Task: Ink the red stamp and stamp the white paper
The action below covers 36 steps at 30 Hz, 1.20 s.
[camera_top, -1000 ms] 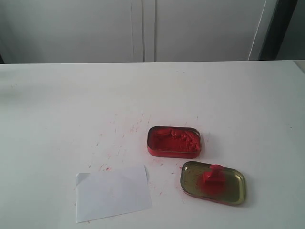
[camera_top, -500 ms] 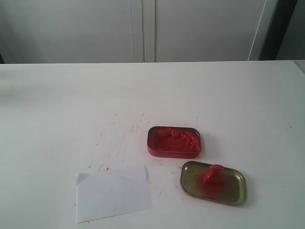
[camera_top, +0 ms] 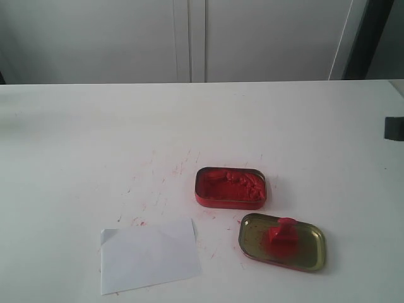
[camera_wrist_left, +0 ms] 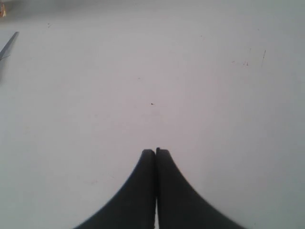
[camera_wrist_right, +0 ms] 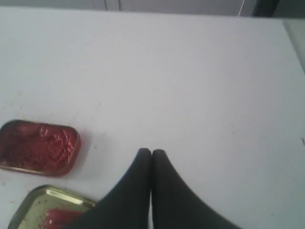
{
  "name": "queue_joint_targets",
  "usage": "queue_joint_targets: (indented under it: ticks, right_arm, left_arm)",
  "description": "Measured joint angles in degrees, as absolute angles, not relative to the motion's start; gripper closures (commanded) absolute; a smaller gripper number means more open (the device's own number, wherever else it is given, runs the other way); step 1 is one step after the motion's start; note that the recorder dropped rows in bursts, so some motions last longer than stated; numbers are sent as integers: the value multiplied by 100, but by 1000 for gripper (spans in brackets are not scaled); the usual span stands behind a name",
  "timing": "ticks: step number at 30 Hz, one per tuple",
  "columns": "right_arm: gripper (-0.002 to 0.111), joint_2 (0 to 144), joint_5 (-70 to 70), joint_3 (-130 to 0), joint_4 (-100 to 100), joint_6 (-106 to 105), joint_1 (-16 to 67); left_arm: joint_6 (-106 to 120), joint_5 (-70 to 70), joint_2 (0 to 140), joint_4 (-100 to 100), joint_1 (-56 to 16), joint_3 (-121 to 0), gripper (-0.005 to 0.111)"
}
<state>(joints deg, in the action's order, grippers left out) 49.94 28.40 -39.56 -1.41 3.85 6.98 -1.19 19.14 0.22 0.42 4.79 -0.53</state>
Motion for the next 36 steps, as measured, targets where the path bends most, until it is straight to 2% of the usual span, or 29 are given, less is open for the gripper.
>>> queue_joint_targets:
  ticks: [15, 36]
  right_arm:
    - [108, 7163, 3726, -4782, -141, -52, 698]
    - [108, 8999, 4463, -5610, 512, -1218, 698]
  left_arm:
    - [-119, 1914, 22, 42, 479, -53, 107]
    - [-119, 1914, 22, 42, 479, -53, 107]
